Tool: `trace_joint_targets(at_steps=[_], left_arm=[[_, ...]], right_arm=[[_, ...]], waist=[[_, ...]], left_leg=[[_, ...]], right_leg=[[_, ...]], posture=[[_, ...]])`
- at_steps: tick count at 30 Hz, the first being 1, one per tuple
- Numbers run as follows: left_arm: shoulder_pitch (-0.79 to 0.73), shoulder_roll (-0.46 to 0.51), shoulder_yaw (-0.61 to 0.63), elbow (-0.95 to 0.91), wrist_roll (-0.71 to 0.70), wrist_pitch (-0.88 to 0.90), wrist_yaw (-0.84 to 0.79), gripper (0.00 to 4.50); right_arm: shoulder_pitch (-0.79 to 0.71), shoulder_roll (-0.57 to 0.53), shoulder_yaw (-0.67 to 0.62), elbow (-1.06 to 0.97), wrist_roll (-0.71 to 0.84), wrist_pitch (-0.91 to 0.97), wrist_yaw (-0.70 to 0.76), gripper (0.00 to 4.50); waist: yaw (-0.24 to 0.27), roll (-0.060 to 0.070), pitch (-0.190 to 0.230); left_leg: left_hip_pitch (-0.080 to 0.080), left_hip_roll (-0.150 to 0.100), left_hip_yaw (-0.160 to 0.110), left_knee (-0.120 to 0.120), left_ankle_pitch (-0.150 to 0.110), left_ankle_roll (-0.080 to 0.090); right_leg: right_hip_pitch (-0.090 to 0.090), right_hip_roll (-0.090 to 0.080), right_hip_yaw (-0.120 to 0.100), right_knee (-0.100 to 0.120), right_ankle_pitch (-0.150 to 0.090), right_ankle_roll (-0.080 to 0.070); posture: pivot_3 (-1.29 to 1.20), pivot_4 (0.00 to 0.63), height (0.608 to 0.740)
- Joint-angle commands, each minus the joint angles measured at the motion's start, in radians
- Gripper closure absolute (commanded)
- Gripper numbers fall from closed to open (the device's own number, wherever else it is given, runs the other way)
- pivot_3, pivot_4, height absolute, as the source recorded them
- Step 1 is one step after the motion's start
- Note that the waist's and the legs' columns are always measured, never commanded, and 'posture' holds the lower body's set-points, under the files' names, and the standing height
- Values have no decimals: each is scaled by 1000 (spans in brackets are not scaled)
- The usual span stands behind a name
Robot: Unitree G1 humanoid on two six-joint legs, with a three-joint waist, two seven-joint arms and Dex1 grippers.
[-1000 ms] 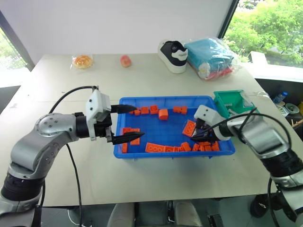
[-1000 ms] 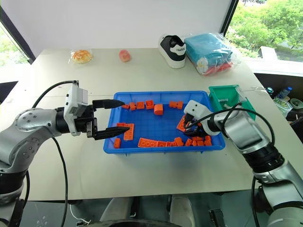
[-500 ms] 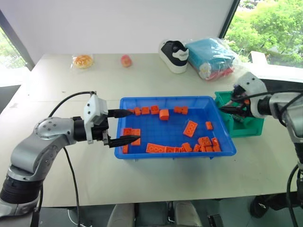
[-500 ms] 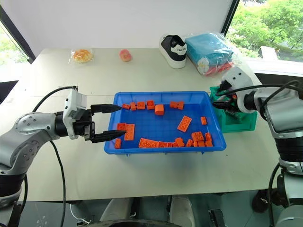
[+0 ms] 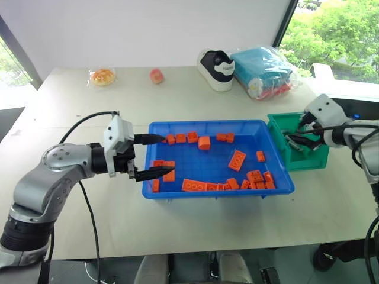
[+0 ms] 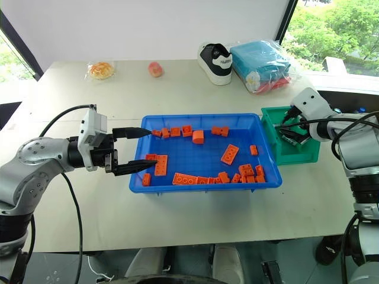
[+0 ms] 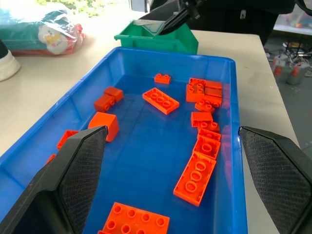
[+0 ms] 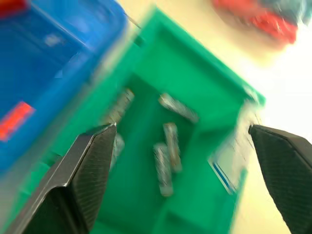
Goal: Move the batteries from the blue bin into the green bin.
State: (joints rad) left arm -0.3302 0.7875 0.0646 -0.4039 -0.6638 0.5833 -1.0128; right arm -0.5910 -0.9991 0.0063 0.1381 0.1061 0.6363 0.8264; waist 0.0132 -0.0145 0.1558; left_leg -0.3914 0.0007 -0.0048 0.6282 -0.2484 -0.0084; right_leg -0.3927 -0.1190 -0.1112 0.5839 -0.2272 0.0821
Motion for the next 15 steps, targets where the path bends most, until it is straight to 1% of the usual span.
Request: trace_joint_targets(at_steps=[1, 3, 5, 8, 11, 15], left_arm=[[-6, 26, 48, -27, -22, 12, 2, 0], [4, 40, 73, -32, -41, 27, 4, 0], [12, 54, 99, -31, -57, 43, 4, 0], [26, 75, 140, -27, -86, 68, -1, 0], [43, 95, 174, -20, -113, 91, -8, 0], [63, 111, 200, -4, -122, 93, -25, 0]], right_arm=[[-5, -38, -131, -87, 133, -95, 158, 42], [62, -86, -195, -131, 210, -132, 294, 42], [131, -137, -245, -153, 257, -135, 389, 42], [236, -204, -311, -160, 305, -108, 485, 42], [322, -240, -364, -143, 318, -94, 526, 42], [377, -251, -400, -64, 280, -121, 508, 42]], waist=[[1, 1, 0], [2, 1, 1], [6, 0, 1], [7, 0, 1], [2, 1, 1], [0, 3, 1]], left_leg=[[0, 0, 0, 0, 0, 0], [0, 0, 0, 0, 0, 0], [0, 0, -2, 0, 0, 0], [1, 0, -1, 1, -1, 1], [1, 0, -1, 1, -2, -2], [2, 1, 0, 0, -3, -3]], right_leg=[[0, 0, 0, 0, 0, 0], [0, 0, 0, 0, 0, 0], [2, 0, -1, -1, 0, 1], [3, 0, -1, -2, 0, 0], [3, -1, 0, -2, -1, 0], [1, -1, 0, -2, -1, 0]], posture=[[0, 150, 707], [0, 150, 707], [0, 150, 707], [0, 150, 707], [0, 150, 707], [0, 150, 707]])
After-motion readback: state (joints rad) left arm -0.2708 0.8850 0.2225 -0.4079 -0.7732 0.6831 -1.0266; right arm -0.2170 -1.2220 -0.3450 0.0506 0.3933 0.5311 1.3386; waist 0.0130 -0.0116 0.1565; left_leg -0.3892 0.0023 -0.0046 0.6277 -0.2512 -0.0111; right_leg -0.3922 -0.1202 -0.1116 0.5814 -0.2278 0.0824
